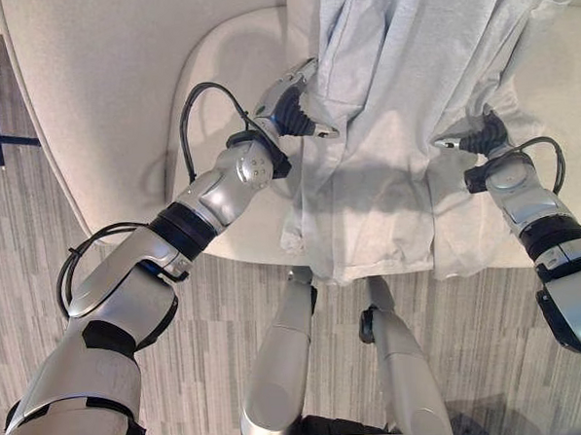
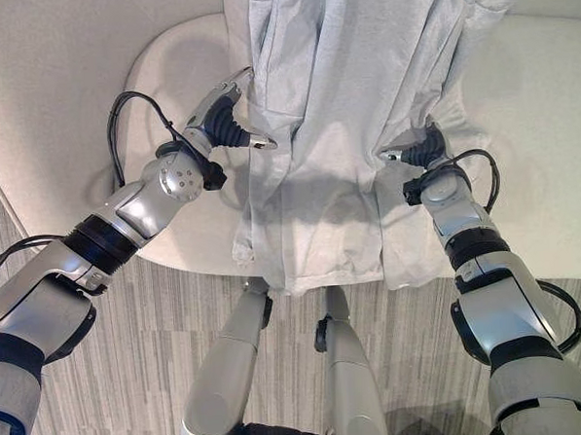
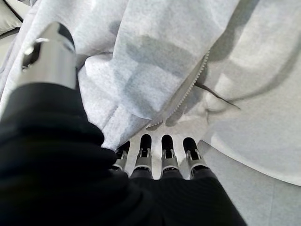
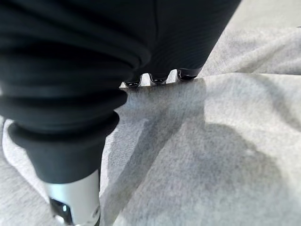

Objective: Hang the clothes on the sofa on the clothes rack.

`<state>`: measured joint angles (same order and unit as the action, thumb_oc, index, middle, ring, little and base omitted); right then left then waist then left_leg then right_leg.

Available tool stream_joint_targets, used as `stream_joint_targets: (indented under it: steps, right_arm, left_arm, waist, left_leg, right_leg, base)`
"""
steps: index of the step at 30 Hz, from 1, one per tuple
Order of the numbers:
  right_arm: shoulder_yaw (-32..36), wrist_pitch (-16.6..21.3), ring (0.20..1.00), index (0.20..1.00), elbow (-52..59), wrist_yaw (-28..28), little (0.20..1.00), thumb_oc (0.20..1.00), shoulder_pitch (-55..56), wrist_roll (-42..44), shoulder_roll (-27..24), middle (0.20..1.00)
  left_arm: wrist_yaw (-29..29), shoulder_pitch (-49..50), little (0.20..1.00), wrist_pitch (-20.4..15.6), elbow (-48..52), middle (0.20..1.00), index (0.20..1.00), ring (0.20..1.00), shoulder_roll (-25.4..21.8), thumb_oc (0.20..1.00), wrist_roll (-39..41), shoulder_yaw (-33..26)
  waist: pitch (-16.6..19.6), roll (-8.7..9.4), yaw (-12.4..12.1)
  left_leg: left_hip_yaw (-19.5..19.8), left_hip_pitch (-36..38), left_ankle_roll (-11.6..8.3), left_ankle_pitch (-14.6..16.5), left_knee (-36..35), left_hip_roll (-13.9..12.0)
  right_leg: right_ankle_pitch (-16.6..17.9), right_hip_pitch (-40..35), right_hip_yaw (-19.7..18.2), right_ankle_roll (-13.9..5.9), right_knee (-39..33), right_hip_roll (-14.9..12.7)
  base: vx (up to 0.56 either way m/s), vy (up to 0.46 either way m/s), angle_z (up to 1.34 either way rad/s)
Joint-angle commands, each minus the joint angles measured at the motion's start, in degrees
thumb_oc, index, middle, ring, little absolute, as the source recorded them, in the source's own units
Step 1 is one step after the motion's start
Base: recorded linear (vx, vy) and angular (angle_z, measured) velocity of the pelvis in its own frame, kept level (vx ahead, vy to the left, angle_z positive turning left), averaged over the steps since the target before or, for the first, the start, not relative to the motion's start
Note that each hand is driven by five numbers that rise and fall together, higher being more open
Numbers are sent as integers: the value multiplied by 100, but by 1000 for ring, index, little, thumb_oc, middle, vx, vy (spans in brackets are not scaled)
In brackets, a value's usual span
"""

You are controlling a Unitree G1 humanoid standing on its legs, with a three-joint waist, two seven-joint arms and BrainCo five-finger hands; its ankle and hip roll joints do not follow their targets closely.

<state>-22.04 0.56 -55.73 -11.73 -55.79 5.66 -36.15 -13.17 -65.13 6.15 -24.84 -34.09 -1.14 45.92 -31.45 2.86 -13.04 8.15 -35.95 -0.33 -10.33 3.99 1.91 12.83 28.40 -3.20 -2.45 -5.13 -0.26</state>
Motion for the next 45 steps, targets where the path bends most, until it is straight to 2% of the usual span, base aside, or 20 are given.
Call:
stream_joint_targets:
  steps: [1,6,10,15,22,44,45]
  right_arm:
    - [39,153,1000,1000,113,-59,1000,1000,116,66,-369,1000]
    - [-36,156,1000,1000,334,-44,1000,1000,90,24,-348,1000]
    - [36,145,1000,1000,723,-119,1000,1000,199,-32,-396,1000]
    - [138,144,1000,1000,769,-148,1000,1000,308,-33,-404,1000]
    - [131,146,1000,1000,734,-126,1000,1000,280,-12,-342,1000]
    - [-33,147,1000,1000,577,-74,1000,1000,54,48,-39,1000]
    - [-39,146,1000,1000,600,-73,1000,1000,57,49,-39,1000]
  left_arm:
    - [-47,-35,1000,-177,131,1000,1000,1000,278,1000,-11,-450]
    - [2,57,1000,-182,-74,1000,1000,1000,305,1000,-5,-403]
    - [-151,-71,1000,-196,-699,1000,1000,1000,348,1000,27,-398]
    - [-202,-138,1000,-208,-1017,1000,1000,1000,385,1000,71,-364]
    - [-168,-327,1000,-198,-1487,1000,1000,1000,466,1000,92,-39]
    - [-338,-1247,1000,-296,-1786,1000,1000,1000,956,1000,405,347]
    - [-340,-1295,551,-308,-1862,551,551,551,966,551,428,381]
  waist:
    - [166,-635,-93]
    - [166,-617,-64]
    - [166,-533,36]
    - [166,-500,74]
    - [166,-460,124]
    - [166,-407,186]
    - [166,-400,197]
  left_leg:
    - [812,592,-51,361,-899,-358]
    - [821,534,-69,356,-899,-364]
    - [869,400,-113,352,-899,-377]
    - [879,386,-129,357,-899,-378]
    - [874,409,-138,368,-899,-392]
    - [886,442,-138,357,-899,-421]
    - [893,428,-141,357,-899,-423]
  right_leg:
    - [-594,-344,-75,72,13,3]
    - [-583,-288,-90,66,13,4]
    - [-569,-162,-86,74,13,-8]
    - [-556,-145,-94,79,13,-19]
    - [-536,-131,-107,81,13,-19]
    - [-547,-137,-130,92,13,14]
    - [-545,-118,-129,93,13,13]
  base:
    - [0,0,0]
    - [0,0,0]
    - [0,0,0]
    - [2,-2,1]
    - [0,0,0]
    - [0,0,0]
    - [0,0,0]
